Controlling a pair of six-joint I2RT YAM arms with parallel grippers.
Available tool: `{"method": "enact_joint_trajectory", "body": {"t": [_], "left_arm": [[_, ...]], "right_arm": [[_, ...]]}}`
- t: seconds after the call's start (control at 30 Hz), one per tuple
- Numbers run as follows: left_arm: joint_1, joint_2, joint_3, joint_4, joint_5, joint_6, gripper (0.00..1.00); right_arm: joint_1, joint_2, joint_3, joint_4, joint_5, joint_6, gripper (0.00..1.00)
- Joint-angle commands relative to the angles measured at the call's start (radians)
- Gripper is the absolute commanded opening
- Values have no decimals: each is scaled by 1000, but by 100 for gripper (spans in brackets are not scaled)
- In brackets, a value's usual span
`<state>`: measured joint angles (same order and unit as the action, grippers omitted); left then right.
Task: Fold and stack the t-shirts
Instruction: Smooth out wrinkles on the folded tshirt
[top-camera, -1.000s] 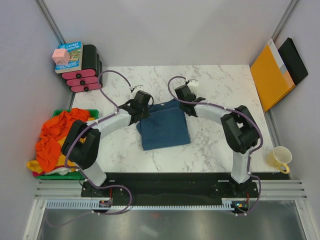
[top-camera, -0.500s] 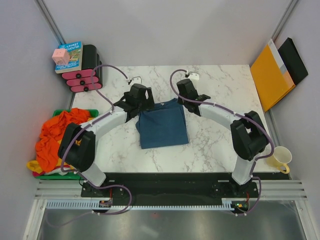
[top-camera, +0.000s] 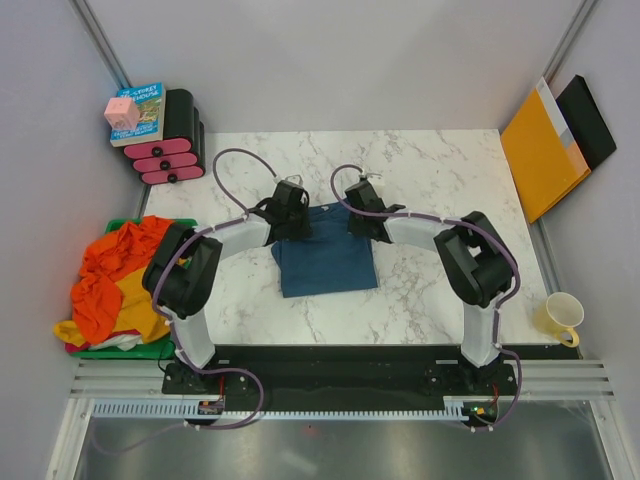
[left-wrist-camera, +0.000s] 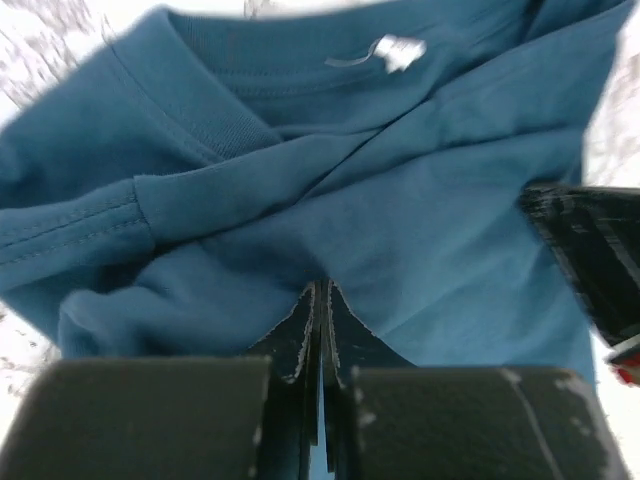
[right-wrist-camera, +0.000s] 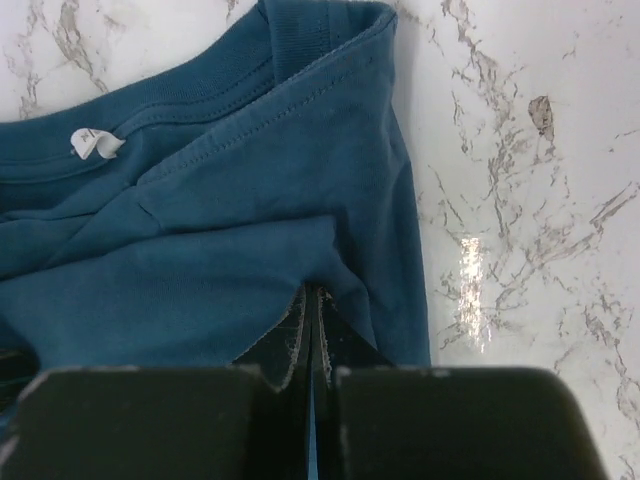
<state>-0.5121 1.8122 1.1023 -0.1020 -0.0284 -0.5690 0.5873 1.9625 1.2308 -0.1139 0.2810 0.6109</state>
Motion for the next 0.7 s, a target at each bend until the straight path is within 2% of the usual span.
{"method": "enact_joint_trajectory", "body": {"t": [0.0, 0.1, 0.27, 0.37, 0.5, 0.57, 0.6, 0.63, 0.67], "left_arm": [[3, 41, 24, -30, 1, -8, 2], [6, 85, 53, -105, -57, -2, 2], [12, 104, 34, -110, -84, 35, 12], [12, 82, 2, -100, -84, 32, 13], [1, 15, -79, -78, -88, -2, 15], [-6, -59, -143, -35, -111, -22, 26], [-11, -91, -165, -15, -120, -22, 34], [-11, -158, -182, 2, -125, -20, 48], [-14, -189, -203, 19, -130, -19, 54]], "right_arm": [[0, 3, -19, -12, 27, 39, 0], [0, -14, -63, -32, 46, 58, 0], [12, -96, -191, -29, 37, 90, 0], [42, -154, -305, -27, 52, 104, 0], [66, -206, -376, -18, 69, 124, 0], [66, -215, -369, -18, 89, 113, 0], [68, -232, -358, -18, 95, 104, 0], [68, -243, -344, -20, 102, 89, 0], [68, -255, -311, -29, 113, 76, 0]]}}
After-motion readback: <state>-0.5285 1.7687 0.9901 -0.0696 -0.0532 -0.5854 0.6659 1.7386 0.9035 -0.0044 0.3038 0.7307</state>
